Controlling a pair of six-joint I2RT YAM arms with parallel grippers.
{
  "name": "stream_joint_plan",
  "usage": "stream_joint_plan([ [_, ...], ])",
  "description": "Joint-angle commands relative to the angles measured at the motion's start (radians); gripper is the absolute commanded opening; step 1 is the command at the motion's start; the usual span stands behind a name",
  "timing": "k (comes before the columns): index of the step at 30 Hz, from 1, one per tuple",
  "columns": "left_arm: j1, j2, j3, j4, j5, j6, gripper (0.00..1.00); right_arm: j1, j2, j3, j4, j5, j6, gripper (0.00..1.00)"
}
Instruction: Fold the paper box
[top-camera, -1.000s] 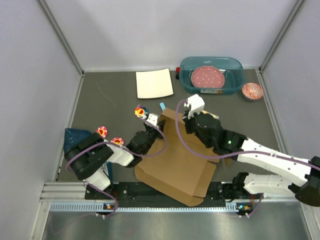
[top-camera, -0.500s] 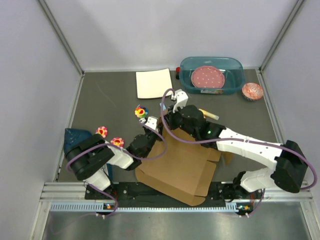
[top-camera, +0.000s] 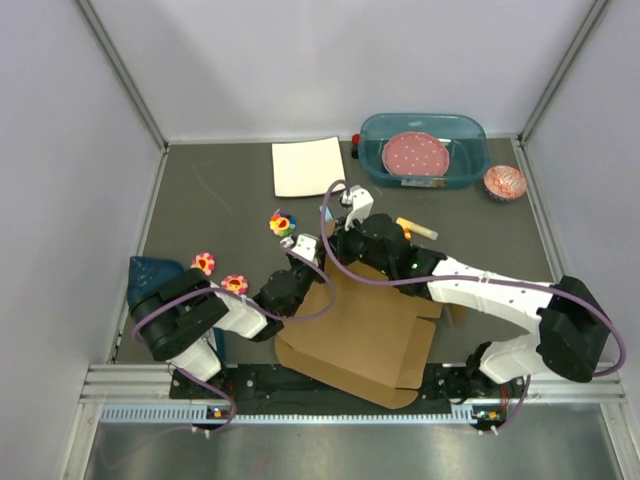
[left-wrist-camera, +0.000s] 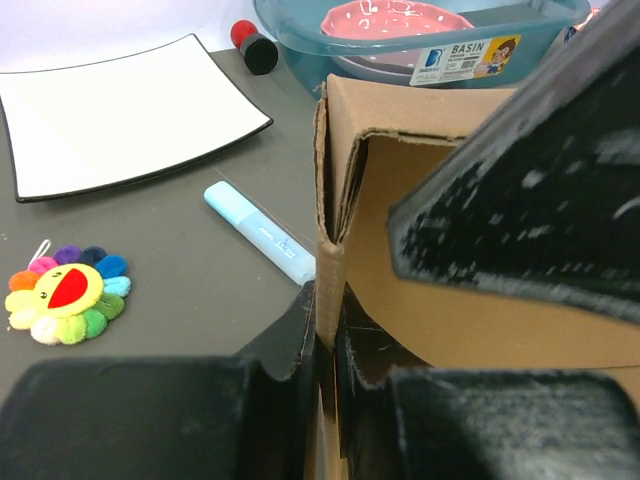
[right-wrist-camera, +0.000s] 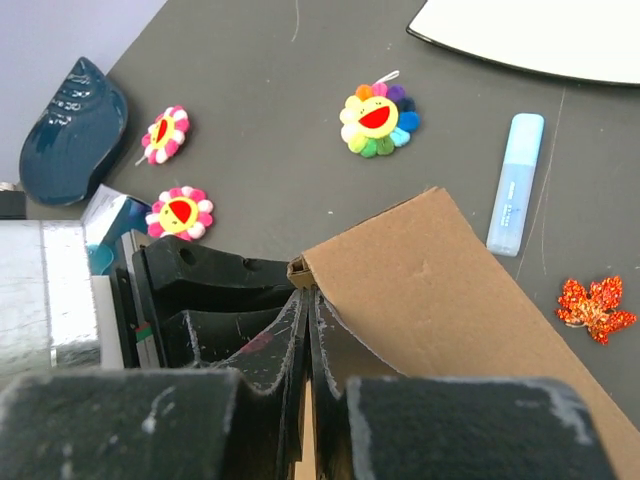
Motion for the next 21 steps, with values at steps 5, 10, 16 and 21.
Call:
stream_joint_plan([
  [5, -0.012, -0.042, -0.003, -0.037, -0.018, 0.019, 0.12, -0.059, -0.098, 0.035, 0.186, 0.011, 0.024, 0.00],
  [10, -0.012, -0.052, 0.009, -0.058, -0.024, 0.019, 0.20, -0.088, -0.065, 0.055, 0.194, -0.013, 0.042, 0.00],
  [16, -0.013, -0.053, 0.021, -0.075, -0.024, 0.024, 0.26, -0.088, 0.000, 0.019, 0.200, -0.061, 0.050, 0.00],
  [21, -0.012, -0.049, 0.029, -0.086, -0.020, 0.024, 0.30, -0.088, 0.040, -0.009, 0.166, -0.101, 0.053, 0.00],
])
